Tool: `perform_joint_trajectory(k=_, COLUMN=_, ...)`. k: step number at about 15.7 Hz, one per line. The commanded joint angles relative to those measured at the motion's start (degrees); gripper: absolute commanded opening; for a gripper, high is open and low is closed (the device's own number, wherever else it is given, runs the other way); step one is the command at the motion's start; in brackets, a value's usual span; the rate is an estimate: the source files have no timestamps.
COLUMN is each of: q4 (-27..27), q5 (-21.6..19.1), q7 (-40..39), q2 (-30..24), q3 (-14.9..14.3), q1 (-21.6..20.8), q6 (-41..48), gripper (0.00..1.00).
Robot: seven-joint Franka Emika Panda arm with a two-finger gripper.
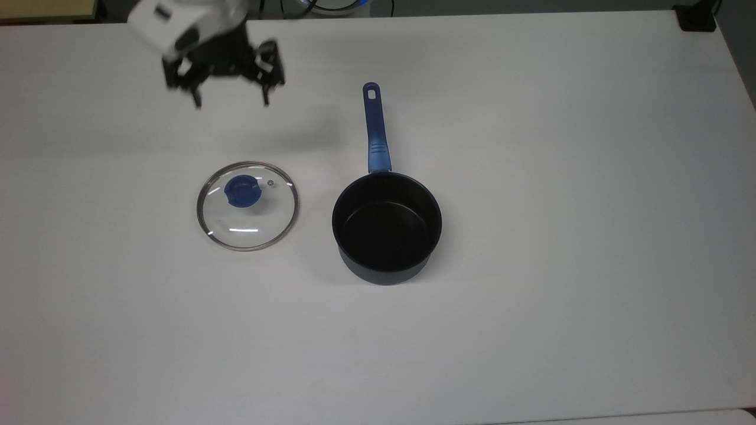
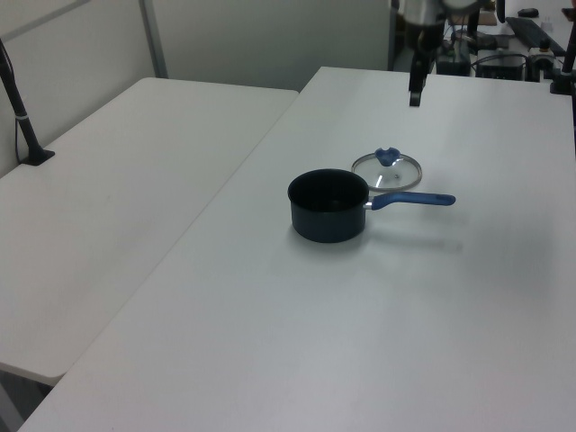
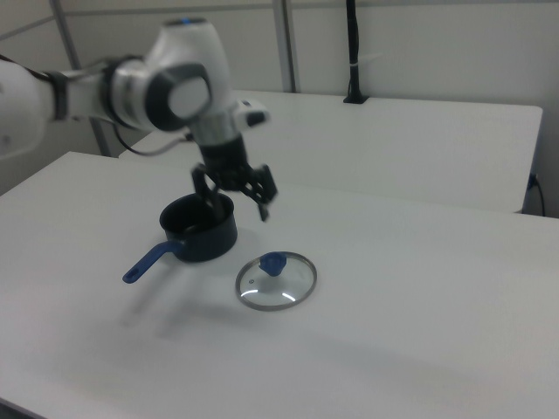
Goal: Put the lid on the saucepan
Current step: 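Move the gripper over the glass lid and lower toward its blue knob, then close the gripper on the blue knob of the glass lid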
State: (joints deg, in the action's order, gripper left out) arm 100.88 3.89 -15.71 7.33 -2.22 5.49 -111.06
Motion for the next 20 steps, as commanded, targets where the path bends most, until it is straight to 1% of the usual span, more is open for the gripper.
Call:
perform_joint_trajectory(k=1, q4=-0.5, q5=-1.0, q7=-6.3, q2=5.6, q3=-0.4, q1=0.3, q6=-3.9, gripper=1.0)
perform_joint_trajectory(k=6, q4=-0.6, q5=0.8, q7=-14.2, q2=11.2, q3=-0.4, q1=0.2, q6=-8.0, gripper=1.0)
perform_joint_trajectory(k=8, q4=-1.2, q5=0.9, q7=-14.3, q2=12.7, q3=-0.4, q1=0.1, q6=-9.7, gripper=1.0)
perform_joint_trajectory(k=11, q4=-4.6, q5=0.8, q7=-12.9, q2=16.4, q3=-0.2, q1=0.0, q6=-11.1, gripper=1.0)
perform_joint_trajectory(k=13, q4=-6.6, q5=0.8, q7=-11.6, q2=17.9, q3=-0.1, q1=0.1, q6=-11.1, gripper=0.95)
perform_joint_trajectory(k=16, q4=-6.6, q5=0.9, q7=-11.5, q2=19.0, q3=-0.1, q1=0.0, q6=-12.1, gripper=0.86)
perform_joint_trajectory(k=20, q4=-6.2, q5=0.8, q7=-11.5, q2=19.0, q3=0.0, q1=0.0, q6=-12.1, gripper=0.8)
